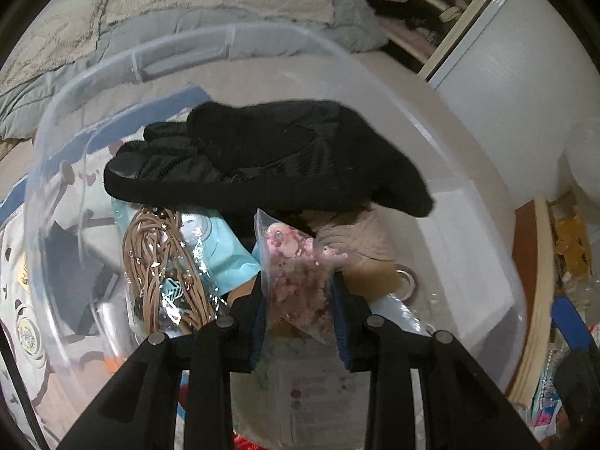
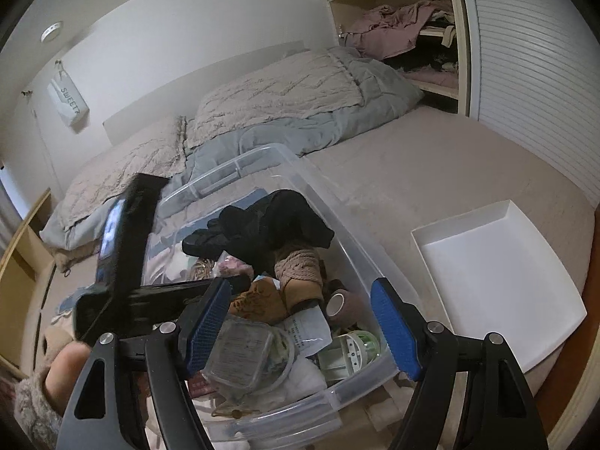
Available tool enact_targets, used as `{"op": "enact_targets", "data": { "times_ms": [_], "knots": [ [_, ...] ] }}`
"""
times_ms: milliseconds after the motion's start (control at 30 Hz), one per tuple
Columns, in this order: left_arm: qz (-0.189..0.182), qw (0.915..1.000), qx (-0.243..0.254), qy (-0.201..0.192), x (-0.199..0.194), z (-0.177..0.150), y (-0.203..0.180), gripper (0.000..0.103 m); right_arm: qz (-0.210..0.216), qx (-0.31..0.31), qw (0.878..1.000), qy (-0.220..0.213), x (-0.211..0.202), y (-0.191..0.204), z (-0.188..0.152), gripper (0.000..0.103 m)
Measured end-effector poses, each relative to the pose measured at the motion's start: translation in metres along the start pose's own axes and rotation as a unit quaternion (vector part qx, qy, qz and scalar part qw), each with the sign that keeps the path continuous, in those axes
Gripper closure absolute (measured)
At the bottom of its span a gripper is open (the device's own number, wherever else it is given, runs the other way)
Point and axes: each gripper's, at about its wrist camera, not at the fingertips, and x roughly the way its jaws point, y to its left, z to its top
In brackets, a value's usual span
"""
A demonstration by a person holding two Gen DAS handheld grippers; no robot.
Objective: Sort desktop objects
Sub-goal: 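Lower the bead bag into the bin and open the left gripper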
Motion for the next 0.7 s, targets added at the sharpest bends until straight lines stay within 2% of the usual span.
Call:
{"op": "enact_targets", "data": {
  "times_ms": [133,267,400,500,533,600,700],
  "knots": [
    [-0.001,0.9992,-0.019,0.036,0.018,0.011,0.002,0.072,0.008,-0.006,1.000,-0.005,-0.004,0.002,0.000,0.026],
    [0.006,0.9986,-0.022,0.048,0.029,0.020,0.000,0.072,0.006,-0.019,1.000,-0.008,-0.007,0.005,-0.001,0.026],
    [0.014,0.9987,-0.013,0.047,0.040,0.029,-0.005,0.072,0.010,-0.021,1.000,-0.012,-0.010,0.006,0.000,0.026],
    [0.018,0.9994,-0.012,0.028,0.041,0.034,-0.005,0.071,0.012,-0.023,1.000,-0.014,-0.010,0.008,0.000,0.026],
    [0.019,0.9996,-0.011,0.020,0.039,0.036,-0.004,0.068,0.013,-0.024,1.000,-0.013,-0.010,0.008,0.000,0.026],
    [0.024,0.9996,-0.015,0.003,0.033,0.038,-0.002,0.044,0.014,-0.025,1.000,-0.013,-0.010,0.008,0.000,0.026],
    [0.028,0.9991,-0.022,-0.024,0.018,0.041,0.006,0.029,0.015,-0.022,1.000,-0.013,-0.009,0.006,0.001,0.026]
  ]
}}
